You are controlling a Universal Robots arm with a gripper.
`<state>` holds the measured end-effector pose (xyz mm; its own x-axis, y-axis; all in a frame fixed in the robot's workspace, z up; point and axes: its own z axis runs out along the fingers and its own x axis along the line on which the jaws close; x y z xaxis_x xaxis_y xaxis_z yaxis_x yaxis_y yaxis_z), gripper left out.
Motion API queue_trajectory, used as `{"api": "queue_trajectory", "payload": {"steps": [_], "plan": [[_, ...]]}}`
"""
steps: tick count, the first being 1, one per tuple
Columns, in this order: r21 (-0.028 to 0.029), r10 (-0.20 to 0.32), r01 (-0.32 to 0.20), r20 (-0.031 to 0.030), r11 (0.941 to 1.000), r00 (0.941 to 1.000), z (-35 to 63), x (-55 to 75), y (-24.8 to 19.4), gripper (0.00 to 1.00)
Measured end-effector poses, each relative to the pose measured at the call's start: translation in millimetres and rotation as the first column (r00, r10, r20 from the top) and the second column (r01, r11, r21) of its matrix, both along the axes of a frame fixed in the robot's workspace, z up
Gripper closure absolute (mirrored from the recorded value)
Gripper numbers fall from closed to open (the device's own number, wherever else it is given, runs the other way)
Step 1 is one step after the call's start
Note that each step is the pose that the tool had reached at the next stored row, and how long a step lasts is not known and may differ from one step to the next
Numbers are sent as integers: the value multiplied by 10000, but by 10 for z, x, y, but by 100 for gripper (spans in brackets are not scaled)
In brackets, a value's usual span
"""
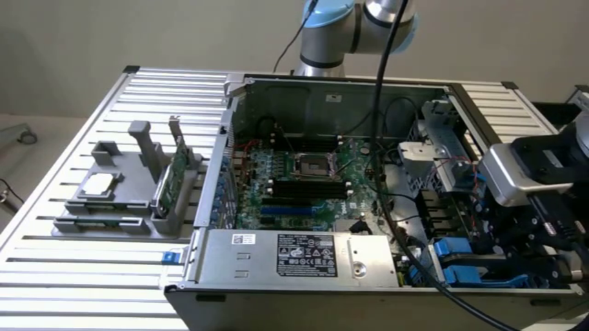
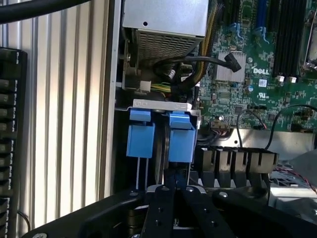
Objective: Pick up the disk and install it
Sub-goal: 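Insert the disk into the insertion slot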
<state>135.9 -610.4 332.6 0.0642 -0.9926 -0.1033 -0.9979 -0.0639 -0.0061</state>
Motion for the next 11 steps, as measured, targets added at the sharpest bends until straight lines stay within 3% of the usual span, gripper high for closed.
{"api": "queue_trajectory", "payload": {"steps": [7,11], "plan": [[-5,3,-3,0,10000,10000,-62,0,11,89],[28,3,-3,-19,10000,10000,-29,0,11,89]]}}
